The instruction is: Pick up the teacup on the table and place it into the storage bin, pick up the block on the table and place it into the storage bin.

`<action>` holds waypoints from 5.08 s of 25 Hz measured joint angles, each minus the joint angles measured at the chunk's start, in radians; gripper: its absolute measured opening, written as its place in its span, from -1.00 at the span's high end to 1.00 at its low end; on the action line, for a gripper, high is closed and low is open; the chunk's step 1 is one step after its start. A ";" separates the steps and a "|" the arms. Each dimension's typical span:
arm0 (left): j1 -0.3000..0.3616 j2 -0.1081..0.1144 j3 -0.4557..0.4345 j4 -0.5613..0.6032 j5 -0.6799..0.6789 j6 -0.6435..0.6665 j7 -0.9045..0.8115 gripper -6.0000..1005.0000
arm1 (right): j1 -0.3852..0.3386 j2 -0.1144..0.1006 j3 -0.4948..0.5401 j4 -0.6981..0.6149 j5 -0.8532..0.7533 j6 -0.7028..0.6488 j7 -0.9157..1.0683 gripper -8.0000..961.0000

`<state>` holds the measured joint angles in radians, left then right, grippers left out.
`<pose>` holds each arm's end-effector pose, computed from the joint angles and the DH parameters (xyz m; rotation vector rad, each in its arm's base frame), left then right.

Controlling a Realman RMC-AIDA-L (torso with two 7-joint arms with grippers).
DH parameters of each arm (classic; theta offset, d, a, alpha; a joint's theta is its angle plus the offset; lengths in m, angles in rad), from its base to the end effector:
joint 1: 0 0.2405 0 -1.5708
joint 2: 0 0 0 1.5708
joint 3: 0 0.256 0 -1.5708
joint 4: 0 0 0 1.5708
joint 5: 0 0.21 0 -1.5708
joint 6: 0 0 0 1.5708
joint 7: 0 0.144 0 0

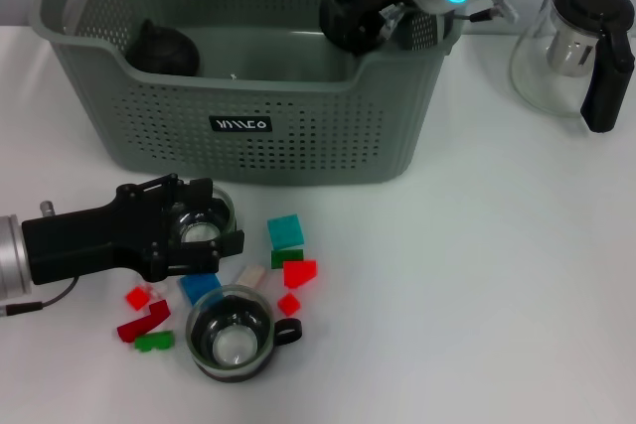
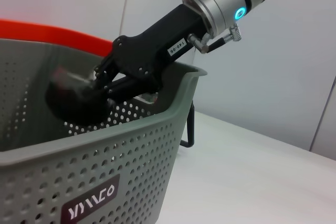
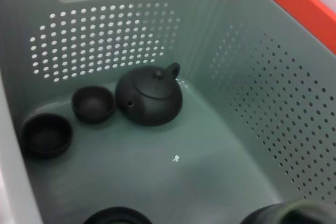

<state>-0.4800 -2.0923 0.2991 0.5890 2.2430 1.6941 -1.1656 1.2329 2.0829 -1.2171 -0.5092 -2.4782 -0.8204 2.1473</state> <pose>-0.3034 0.2893 0.0073 -2.6312 -0.6229 -0.7669 0.0679 0.4811 -0.0662 -2.5769 0.3044 -0.1676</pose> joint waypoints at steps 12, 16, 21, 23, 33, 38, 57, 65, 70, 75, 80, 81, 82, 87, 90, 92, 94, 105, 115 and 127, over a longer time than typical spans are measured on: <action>0.005 0.000 -0.006 0.000 -0.003 -0.003 -0.001 -0.80 | -0.040 -0.016 0.106 -0.159 0.009 -0.108 0.046 0.05; 0.004 0.000 -0.007 0.000 -0.006 -0.002 -0.003 -0.80 | -0.117 -0.016 0.194 -0.380 0.072 -0.272 0.039 -0.23; -0.001 0.000 -0.008 0.000 -0.022 -0.003 -0.004 -0.80 | -0.305 -0.013 0.211 -0.638 0.329 -0.409 -0.059 -0.37; -0.003 0.001 -0.008 0.000 -0.031 -0.004 -0.005 -0.80 | -0.390 -0.010 0.213 -0.688 0.448 -0.444 -0.122 -0.36; -0.008 0.010 -0.006 0.007 -0.079 0.010 -0.009 -0.80 | -0.805 0.010 0.249 -0.463 1.011 -0.769 -0.747 -0.35; -0.010 0.014 0.001 0.010 -0.074 0.023 -0.008 -0.80 | -0.869 0.012 0.294 -0.211 1.023 -0.853 -1.029 -0.35; -0.033 0.004 0.346 0.497 -0.003 0.178 -0.450 -0.80 | -0.864 0.010 0.307 0.056 0.898 -0.674 -1.239 -0.34; -0.137 -0.011 0.583 0.684 0.168 0.110 -0.721 -0.80 | -0.864 0.011 0.306 0.057 0.892 -0.666 -1.239 -0.34; -0.183 -0.038 0.729 0.739 0.339 0.049 -0.808 -0.80 | -0.863 0.012 0.308 0.058 0.892 -0.666 -1.239 -0.35; -0.190 -0.070 0.853 0.778 0.484 -0.008 -0.840 -0.80 | -0.858 0.013 0.309 0.058 0.896 -0.667 -1.233 -0.35; -0.179 -0.077 0.950 0.768 0.535 -0.068 -0.869 -0.80 | -0.852 0.013 0.309 0.058 0.895 -0.666 -1.215 -0.35; -0.179 -0.077 0.957 0.763 0.540 -0.076 -0.871 -0.80 | -0.852 0.013 0.309 0.059 0.895 -0.666 -1.215 -0.35; -0.178 -0.077 0.962 0.759 0.544 -0.084 -0.873 -0.80 | -0.852 0.013 0.309 0.059 0.895 -0.666 -1.214 -0.35; -0.178 -0.075 0.996 0.729 0.560 -0.117 -0.880 -0.65 | -0.853 0.012 0.309 0.060 0.894 -0.666 -1.207 -0.35; -0.179 -0.077 1.017 0.699 0.574 -0.149 -0.883 -0.47 | -0.854 0.010 0.310 0.060 0.894 -0.666 -1.196 -0.35; -0.181 -0.077 1.031 0.678 0.578 -0.167 -0.888 -0.39 | -0.856 0.008 0.310 0.060 0.894 -0.665 -1.192 -0.35; -0.182 -0.078 1.043 0.668 0.579 -0.183 -0.895 -0.38 | -0.856 0.008 0.311 0.060 0.894 -0.665 -1.192 -0.35; -0.180 -0.080 1.081 0.637 0.581 -0.221 -0.912 -0.20 | -0.858 0.009 0.311 0.060 0.893 -0.659 -1.192 -0.35; -0.175 -0.079 1.101 0.620 0.599 -0.237 -0.930 0.19 | -0.860 0.009 0.311 0.065 0.894 -0.655 -1.192 -0.35; -0.186 -0.073 1.095 0.600 0.612 -0.254 -0.973 0.37 | -0.864 0.008 0.310 0.070 0.894 -0.655 -1.192 -0.35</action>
<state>-0.6662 -2.1654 1.3937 1.1888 2.8547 1.4397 -2.1382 0.3688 2.0908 -0.9066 -0.4388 -1.5846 -1.4755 0.9557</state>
